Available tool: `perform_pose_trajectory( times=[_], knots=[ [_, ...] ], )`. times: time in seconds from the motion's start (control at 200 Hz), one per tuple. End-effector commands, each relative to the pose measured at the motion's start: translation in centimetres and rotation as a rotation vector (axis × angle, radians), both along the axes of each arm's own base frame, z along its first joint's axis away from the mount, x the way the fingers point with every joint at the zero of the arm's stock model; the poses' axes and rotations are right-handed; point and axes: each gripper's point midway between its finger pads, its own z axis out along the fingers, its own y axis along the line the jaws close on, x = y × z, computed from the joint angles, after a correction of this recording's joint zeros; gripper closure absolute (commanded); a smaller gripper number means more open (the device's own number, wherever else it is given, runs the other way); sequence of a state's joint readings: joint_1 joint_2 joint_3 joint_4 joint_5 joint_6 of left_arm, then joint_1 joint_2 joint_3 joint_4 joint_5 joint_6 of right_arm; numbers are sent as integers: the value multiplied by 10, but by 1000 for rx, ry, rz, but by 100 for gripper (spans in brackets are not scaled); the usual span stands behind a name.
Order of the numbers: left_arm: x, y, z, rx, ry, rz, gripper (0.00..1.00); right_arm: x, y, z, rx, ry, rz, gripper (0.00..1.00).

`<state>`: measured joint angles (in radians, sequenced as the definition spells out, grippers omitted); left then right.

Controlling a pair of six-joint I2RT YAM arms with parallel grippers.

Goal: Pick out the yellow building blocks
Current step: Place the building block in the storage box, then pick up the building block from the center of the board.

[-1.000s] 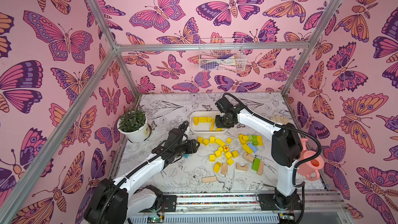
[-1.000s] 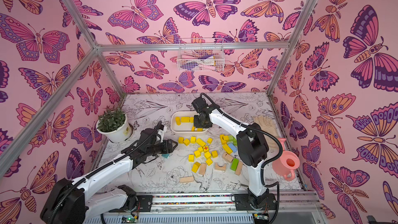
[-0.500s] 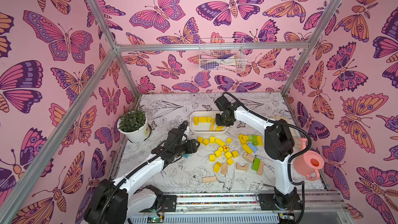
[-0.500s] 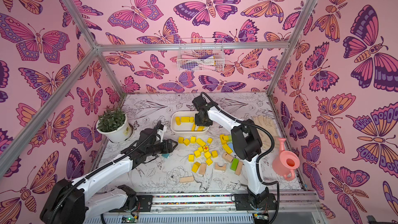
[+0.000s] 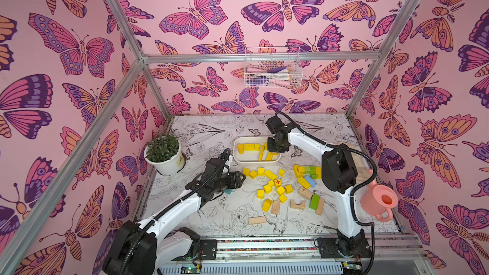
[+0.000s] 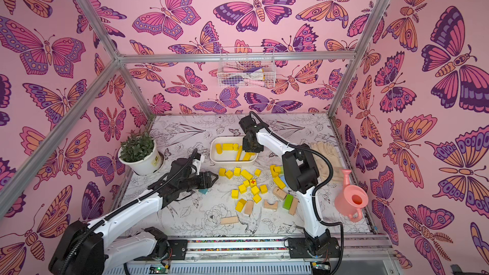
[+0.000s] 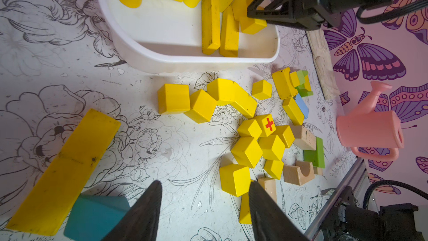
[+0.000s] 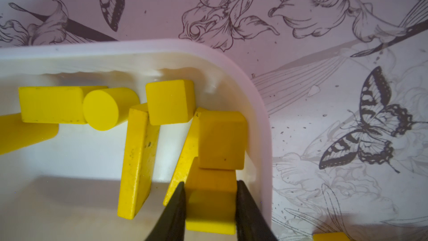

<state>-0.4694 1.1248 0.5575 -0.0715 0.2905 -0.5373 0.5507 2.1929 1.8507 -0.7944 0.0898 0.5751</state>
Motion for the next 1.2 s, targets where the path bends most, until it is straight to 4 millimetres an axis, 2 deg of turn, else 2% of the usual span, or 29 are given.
perform_pose_trajectory(
  times=[0.0,0.315,0.471,0.716,0.876,1.022,1.132,1.197],
  knots=[
    [0,1,0,-16,-7,1,39,8,-4,-3,-30,3,4,73],
    [1,1,0,-18,-3,2,39,18,-5,-4,-62,-5,8,70],
    [1,1,-1,-18,-3,3,39,19,-5,1,-66,-13,15,62],
    [1,2,-1,-17,1,7,39,14,-7,30,-49,-47,42,53],
    [1,3,-2,-14,4,11,39,1,-13,61,-26,-84,55,53],
    [1,3,-1,-13,3,15,39,-22,-32,89,-32,-130,55,53],
    [1,3,-2,-12,5,17,39,-44,-51,98,-40,-143,49,53],
    [2,4,-2,-13,5,19,39,-59,-62,96,-45,-137,46,53]
  ],
)
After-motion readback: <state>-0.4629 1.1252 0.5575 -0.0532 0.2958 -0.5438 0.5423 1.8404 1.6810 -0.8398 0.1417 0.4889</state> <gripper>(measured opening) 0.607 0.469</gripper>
